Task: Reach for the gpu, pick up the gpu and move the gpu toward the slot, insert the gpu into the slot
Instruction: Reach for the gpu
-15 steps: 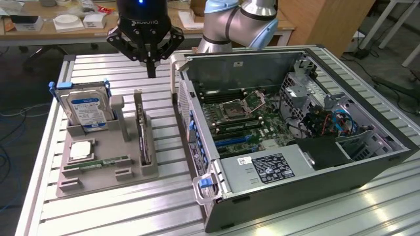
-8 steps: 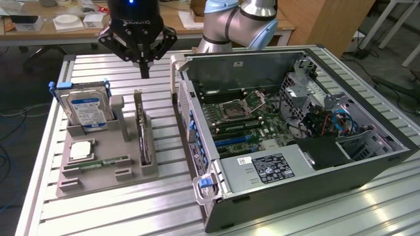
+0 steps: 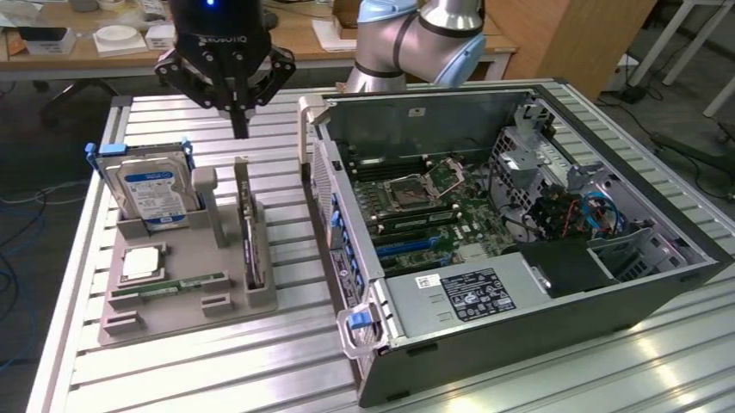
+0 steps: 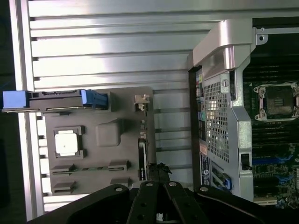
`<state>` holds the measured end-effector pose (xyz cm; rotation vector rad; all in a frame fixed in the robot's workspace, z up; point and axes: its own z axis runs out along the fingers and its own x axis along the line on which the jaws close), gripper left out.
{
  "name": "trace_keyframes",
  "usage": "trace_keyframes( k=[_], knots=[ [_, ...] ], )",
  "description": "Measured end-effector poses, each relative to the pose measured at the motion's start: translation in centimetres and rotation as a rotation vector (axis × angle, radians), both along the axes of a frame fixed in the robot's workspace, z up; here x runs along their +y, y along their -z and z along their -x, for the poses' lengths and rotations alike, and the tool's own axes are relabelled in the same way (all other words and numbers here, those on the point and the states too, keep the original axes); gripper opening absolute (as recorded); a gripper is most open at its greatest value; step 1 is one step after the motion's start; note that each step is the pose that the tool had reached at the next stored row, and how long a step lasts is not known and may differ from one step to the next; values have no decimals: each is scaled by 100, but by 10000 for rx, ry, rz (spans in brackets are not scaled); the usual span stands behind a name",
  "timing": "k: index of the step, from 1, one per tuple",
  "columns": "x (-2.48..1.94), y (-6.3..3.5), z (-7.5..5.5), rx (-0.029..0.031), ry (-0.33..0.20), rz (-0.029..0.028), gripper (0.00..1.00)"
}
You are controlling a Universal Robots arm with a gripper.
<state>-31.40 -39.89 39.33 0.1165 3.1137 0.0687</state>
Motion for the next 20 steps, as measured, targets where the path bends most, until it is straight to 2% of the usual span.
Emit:
trace_keyframes(
  k=[12,20],
  knots=[
    [0,0,194,0,1,0,10],
    [0,0,207,0,0,-1,10]
  ],
)
